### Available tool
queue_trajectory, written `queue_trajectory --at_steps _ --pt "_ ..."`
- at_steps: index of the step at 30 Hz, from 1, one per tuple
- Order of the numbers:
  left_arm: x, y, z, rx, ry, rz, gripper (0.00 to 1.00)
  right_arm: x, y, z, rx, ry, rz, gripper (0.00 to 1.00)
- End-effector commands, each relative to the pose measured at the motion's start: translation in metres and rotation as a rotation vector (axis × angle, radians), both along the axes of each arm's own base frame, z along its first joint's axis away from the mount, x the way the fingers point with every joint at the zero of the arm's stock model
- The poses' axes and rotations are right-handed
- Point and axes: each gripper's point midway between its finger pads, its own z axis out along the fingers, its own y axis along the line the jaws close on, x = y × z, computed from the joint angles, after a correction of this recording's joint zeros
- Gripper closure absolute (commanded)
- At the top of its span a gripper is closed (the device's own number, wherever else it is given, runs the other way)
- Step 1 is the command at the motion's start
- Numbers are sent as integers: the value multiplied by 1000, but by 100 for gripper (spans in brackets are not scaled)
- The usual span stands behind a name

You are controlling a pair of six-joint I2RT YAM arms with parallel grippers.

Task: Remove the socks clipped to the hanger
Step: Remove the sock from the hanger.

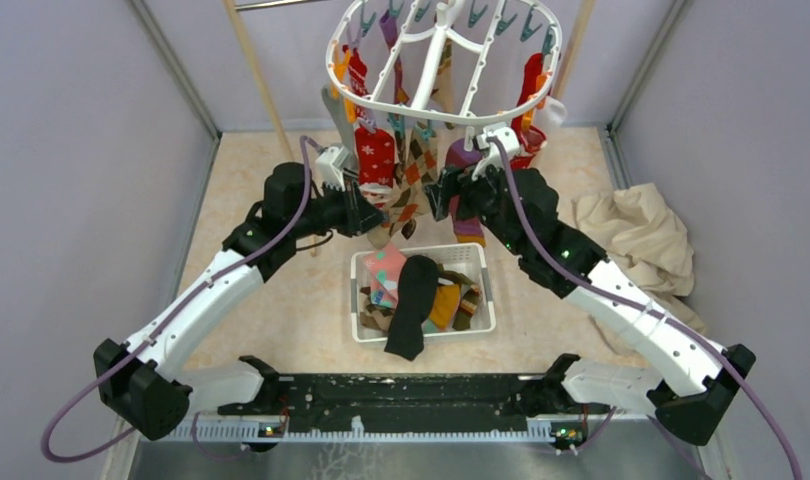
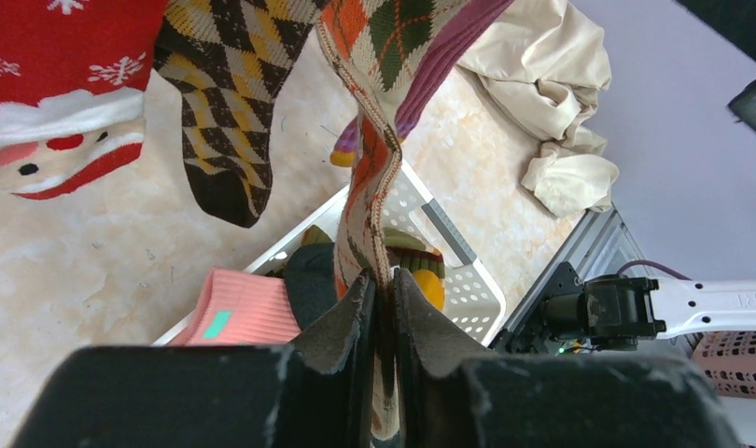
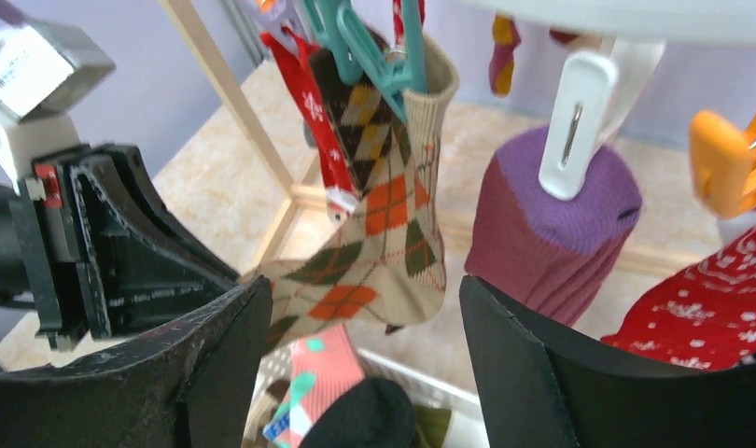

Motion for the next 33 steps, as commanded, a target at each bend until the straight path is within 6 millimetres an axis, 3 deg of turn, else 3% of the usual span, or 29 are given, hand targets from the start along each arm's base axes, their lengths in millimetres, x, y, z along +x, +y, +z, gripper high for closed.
queue_trajectory --at_steps 1,4,13,19,26,33 --pt "-3 -2 22 -27 -49 -19 82 11 -6 43 44 -218 -99 26" --pt "-2 -3 23 -25 -53 -22 82 12 -6 48 62 -303 -125 25" --pt "0 -5 23 -18 -59 -33 82 19 1 33 79 -424 -189 26" --pt "1 -5 16 -4 -50 -36 82 34 10 32 127 -462 -236 30" --pt "1 -6 15 2 -51 -44 82 47 33 44 167 -507 -215 34" --pt "-3 -8 9 -5 -29 -62 82 54 44 59 185 -542 -213 34"
